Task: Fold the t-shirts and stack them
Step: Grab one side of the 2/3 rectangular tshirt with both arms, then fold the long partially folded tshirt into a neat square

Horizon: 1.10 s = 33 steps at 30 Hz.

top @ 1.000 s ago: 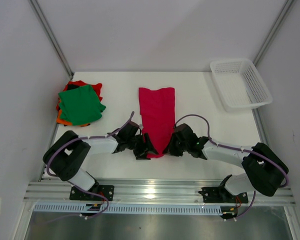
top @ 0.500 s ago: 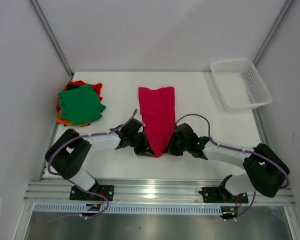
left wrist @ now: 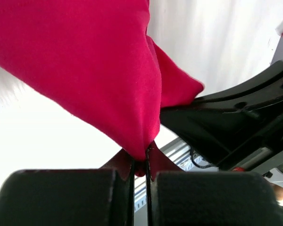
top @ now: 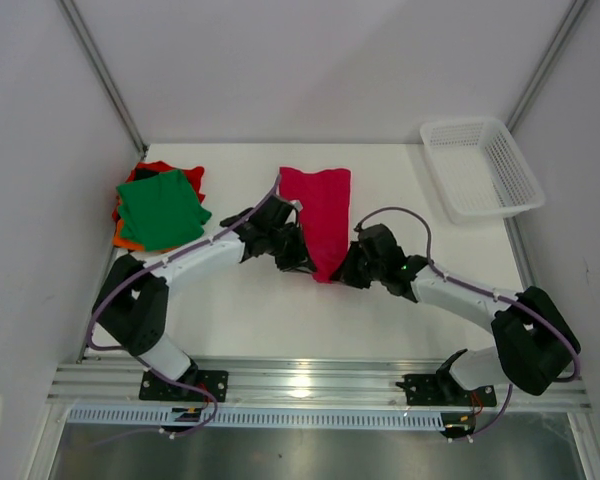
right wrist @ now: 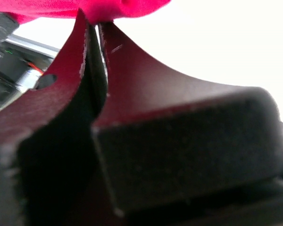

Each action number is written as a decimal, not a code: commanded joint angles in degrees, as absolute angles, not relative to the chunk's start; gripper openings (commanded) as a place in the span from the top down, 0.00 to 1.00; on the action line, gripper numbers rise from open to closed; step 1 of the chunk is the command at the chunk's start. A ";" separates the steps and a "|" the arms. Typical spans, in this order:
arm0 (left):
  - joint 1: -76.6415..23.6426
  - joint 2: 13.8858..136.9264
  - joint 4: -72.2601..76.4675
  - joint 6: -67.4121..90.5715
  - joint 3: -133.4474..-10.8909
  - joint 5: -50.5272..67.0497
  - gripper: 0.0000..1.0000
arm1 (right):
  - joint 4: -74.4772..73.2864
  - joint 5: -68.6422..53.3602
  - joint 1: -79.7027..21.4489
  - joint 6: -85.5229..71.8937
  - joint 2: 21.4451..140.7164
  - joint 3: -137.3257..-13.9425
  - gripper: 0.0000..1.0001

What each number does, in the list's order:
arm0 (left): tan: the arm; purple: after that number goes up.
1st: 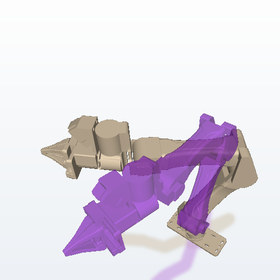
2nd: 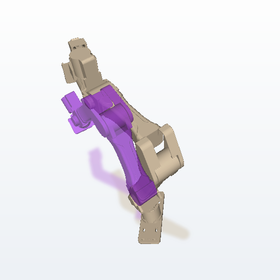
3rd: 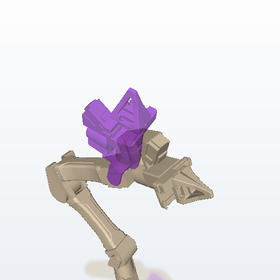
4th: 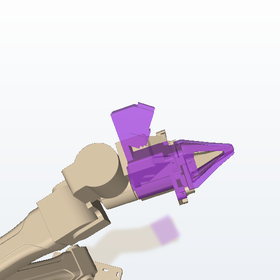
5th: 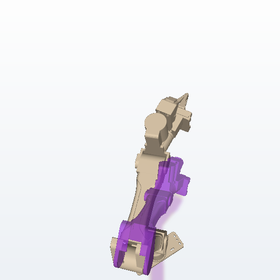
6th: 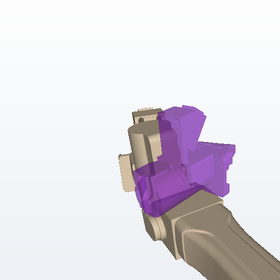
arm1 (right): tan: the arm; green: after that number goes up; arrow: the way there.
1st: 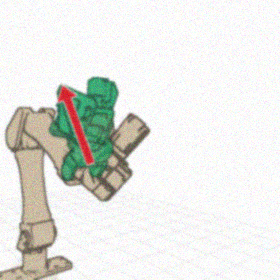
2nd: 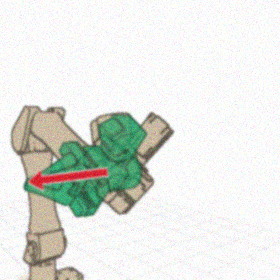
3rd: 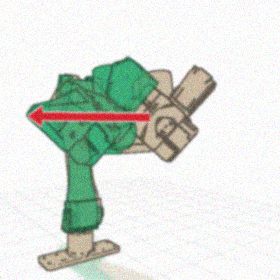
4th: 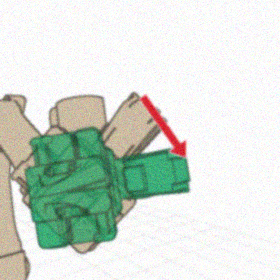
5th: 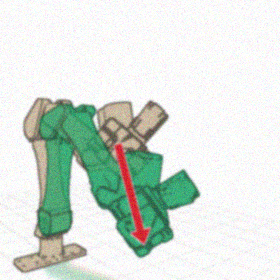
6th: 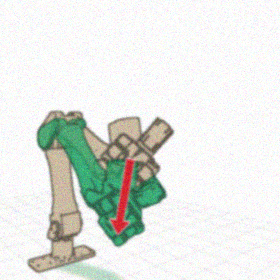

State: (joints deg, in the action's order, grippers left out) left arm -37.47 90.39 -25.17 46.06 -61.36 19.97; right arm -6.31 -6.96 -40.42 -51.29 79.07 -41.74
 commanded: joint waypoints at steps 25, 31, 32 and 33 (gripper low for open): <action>-28.92 92.37 -39.38 36.21 -81.47 17.58 1.00 | -16.79 -11.34 -18.99 -32.26 86.83 -65.74 1.00; -28.04 94.74 -37.36 36.04 -82.09 19.51 0.99 | -17.49 -12.21 -17.05 -29.54 89.91 -68.20 1.00; -27.86 96.14 -37.35 35.69 -82.44 19.77 1.00 | -17.84 -12.39 -16.44 -28.92 90.61 -68.90 1.00; -27.43 97.11 -37.61 35.60 -84.01 19.86 0.99 | -18.10 -12.74 -16.09 -28.57 91.57 -69.69 1.00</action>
State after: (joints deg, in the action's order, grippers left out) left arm -30.79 95.77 -31.66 38.79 -80.62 20.49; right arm -15.27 -22.41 -21.61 -33.89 89.03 -66.61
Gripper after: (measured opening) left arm 0.038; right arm 0.017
